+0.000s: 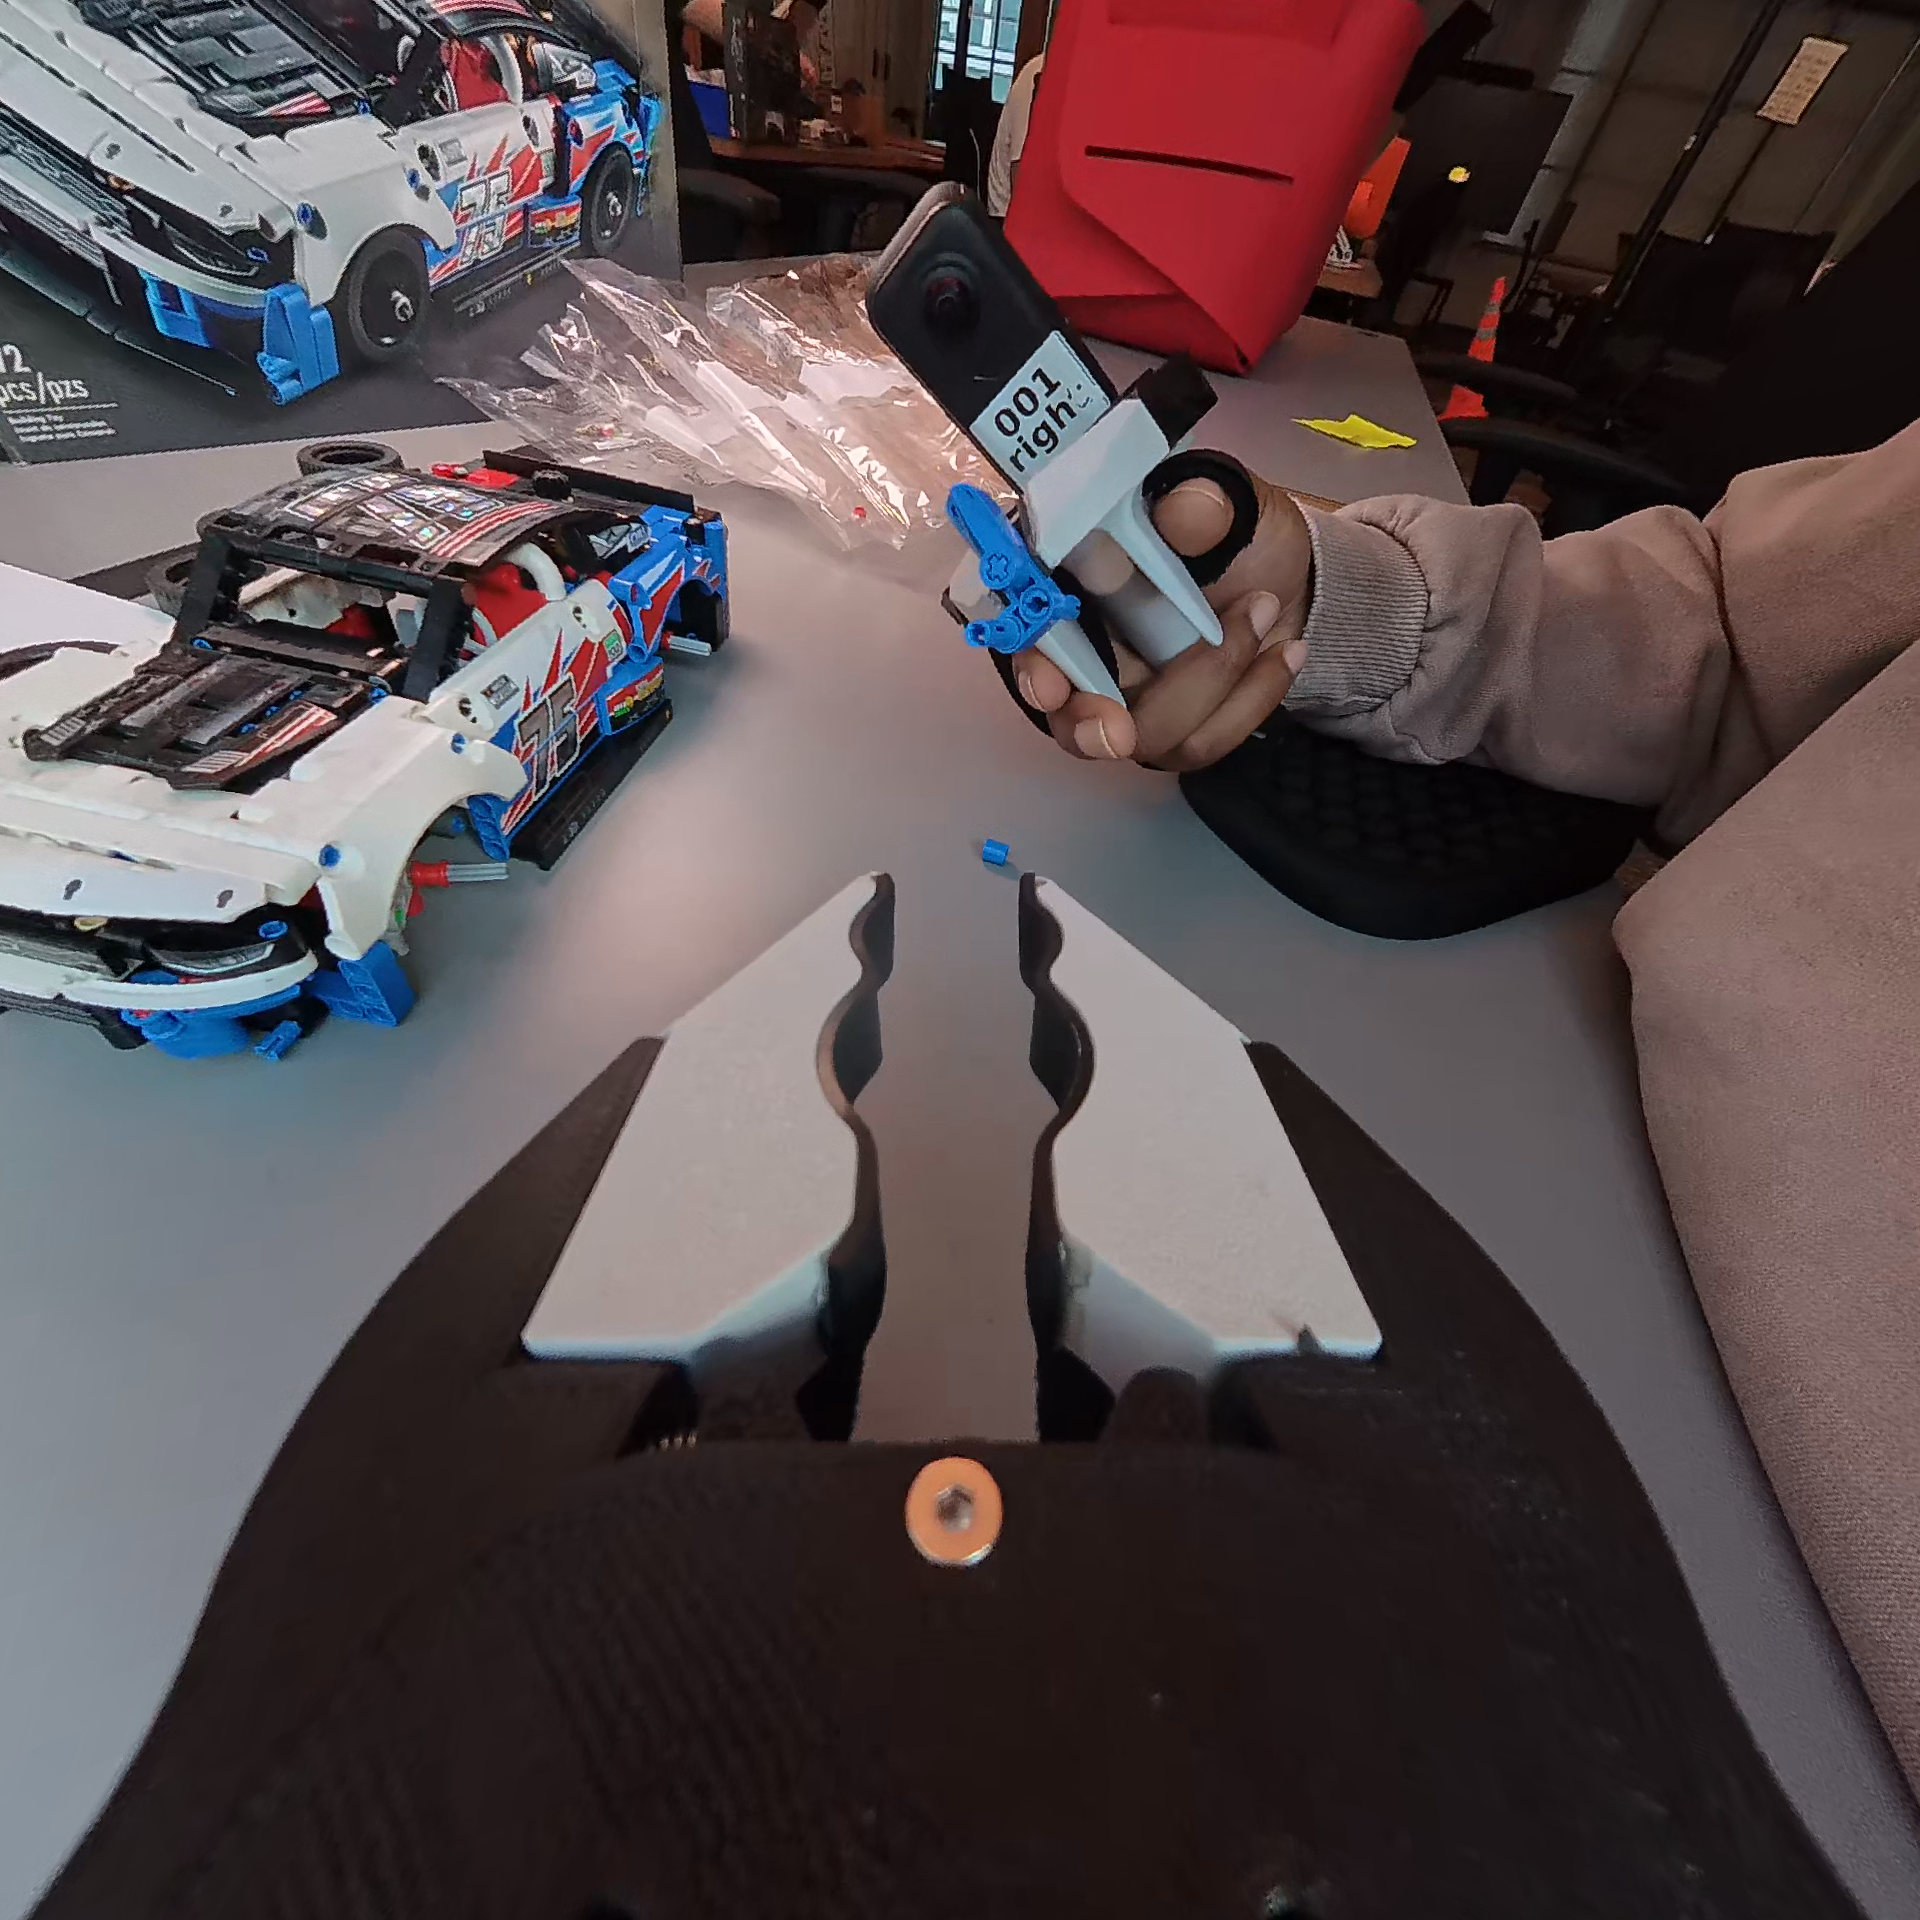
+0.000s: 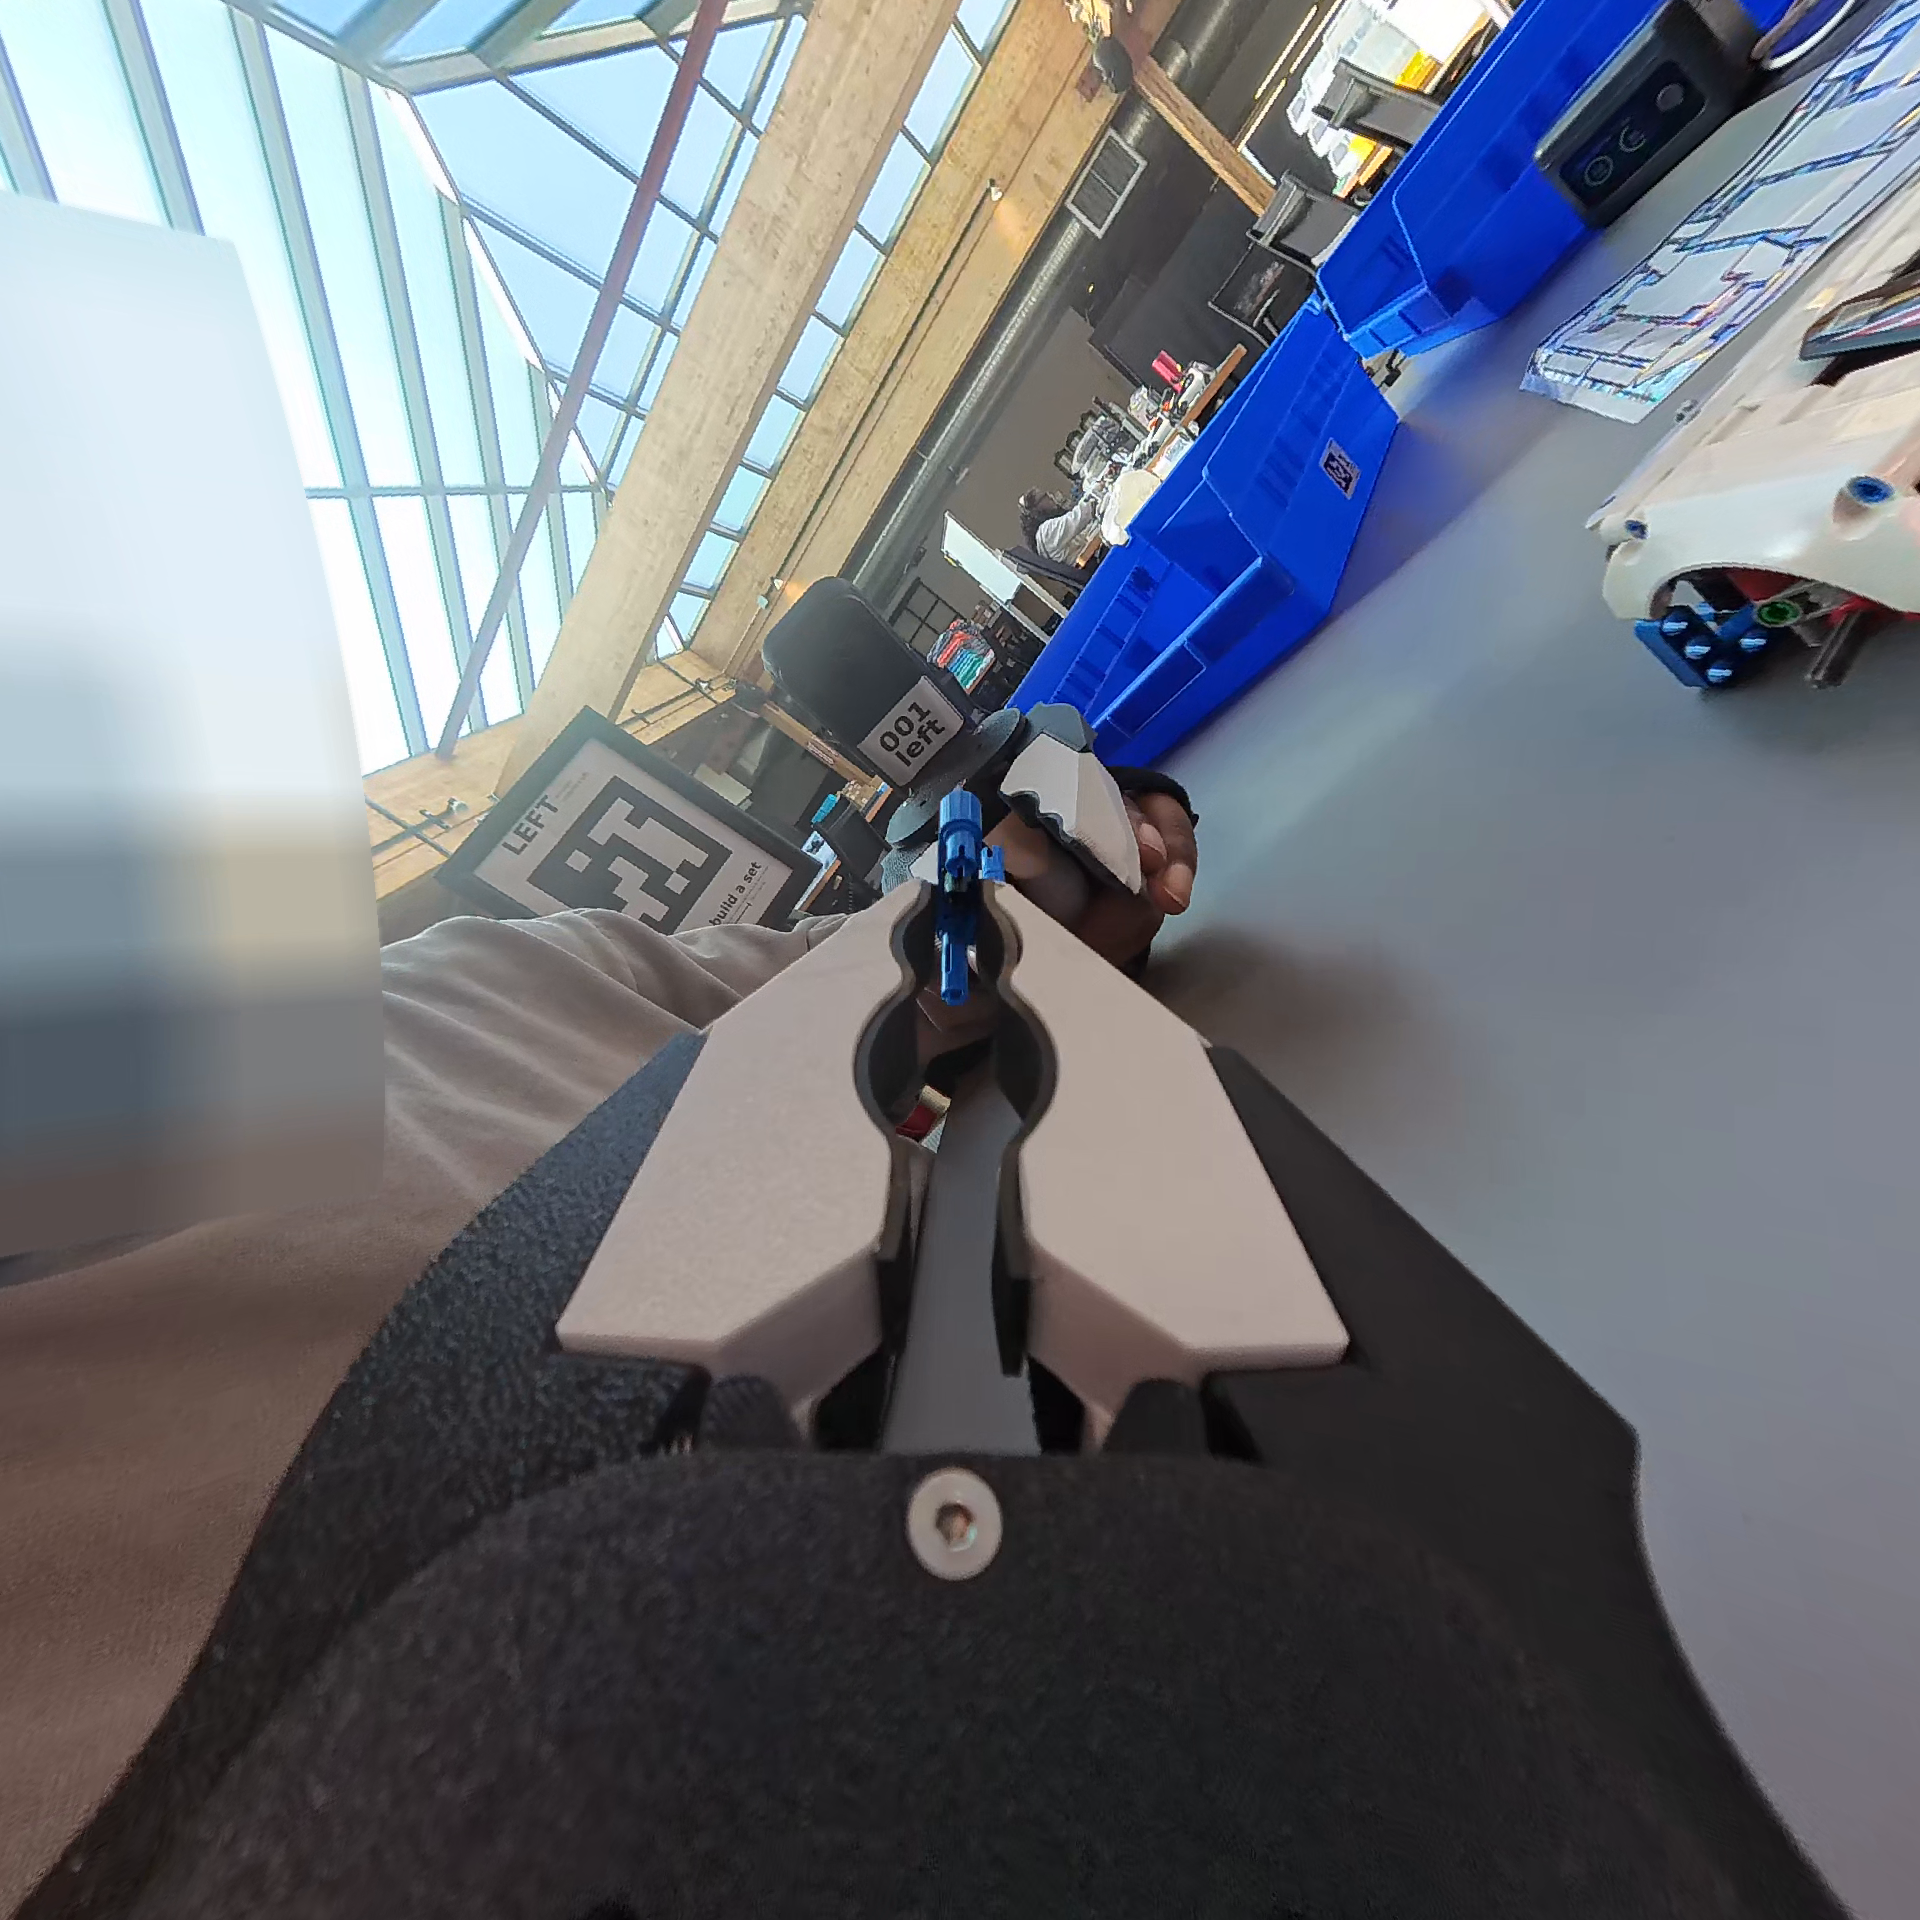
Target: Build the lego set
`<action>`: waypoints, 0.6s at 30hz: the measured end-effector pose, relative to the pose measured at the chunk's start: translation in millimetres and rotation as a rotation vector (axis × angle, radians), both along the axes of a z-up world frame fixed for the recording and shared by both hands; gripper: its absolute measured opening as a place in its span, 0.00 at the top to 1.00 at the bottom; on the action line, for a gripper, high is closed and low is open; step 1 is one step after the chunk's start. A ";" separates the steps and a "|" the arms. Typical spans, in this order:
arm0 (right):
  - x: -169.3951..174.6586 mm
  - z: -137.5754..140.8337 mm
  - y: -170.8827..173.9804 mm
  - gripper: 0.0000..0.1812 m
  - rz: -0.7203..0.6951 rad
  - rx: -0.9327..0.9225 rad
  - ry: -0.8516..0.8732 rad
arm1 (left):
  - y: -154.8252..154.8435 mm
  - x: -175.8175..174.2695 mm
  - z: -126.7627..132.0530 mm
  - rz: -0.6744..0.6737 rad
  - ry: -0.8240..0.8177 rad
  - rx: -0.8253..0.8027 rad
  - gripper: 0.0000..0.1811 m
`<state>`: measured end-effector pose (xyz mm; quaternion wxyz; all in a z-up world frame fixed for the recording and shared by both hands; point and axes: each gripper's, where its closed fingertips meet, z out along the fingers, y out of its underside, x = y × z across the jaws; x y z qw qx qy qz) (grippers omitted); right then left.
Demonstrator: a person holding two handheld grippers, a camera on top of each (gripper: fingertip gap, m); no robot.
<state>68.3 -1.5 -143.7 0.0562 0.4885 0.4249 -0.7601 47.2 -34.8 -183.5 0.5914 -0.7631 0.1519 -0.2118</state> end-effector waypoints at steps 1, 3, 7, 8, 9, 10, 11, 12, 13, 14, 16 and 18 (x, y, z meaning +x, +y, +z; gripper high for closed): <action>0.2 -0.3 -0.3 0.98 0.001 0.004 0.001 | 0.0 0.1 -0.2 0.000 0.000 -0.001 0.88; 0.3 -0.8 -0.7 0.98 0.001 0.013 0.005 | -0.1 0.5 -0.4 -0.003 0.001 -0.002 0.88; 0.8 -1.3 -3.1 0.98 0.005 0.035 0.014 | -0.9 1.7 0.7 -0.010 0.000 0.003 0.88; 0.9 -1.4 -3.7 0.98 0.006 0.041 0.017 | -1.1 2.2 1.1 -0.012 0.000 0.005 0.88; 1.1 -1.6 -4.4 0.98 0.008 0.047 0.019 | -1.4 2.7 1.4 -0.015 0.000 0.006 0.88; 1.2 -1.8 -5.0 0.98 0.009 0.052 0.021 | -1.7 3.4 1.5 -0.019 0.001 0.007 0.88; 1.2 -2.0 -5.6 0.98 0.009 0.057 0.023 | -2.1 4.3 1.5 -0.023 0.003 0.007 0.88; 1.3 -2.2 -6.2 0.98 0.010 0.062 0.024 | -2.4 5.2 1.5 -0.027 0.005 0.008 0.89; 1.3 -2.5 -6.7 0.98 0.011 0.067 0.025 | -2.8 6.1 1.6 -0.031 0.008 0.009 0.89; 1.2 -3.0 -7.3 0.98 0.011 0.074 0.026 | -3.0 6.6 1.6 -0.033 0.011 0.010 0.89; 1.3 -3.5 -8.2 0.98 0.012 0.083 0.029 | -3.7 8.2 1.6 -0.041 0.014 0.010 0.89; 1.6 -3.1 -9.1 0.98 0.015 0.086 0.035 | -4.2 9.1 1.8 -0.045 0.016 0.011 0.89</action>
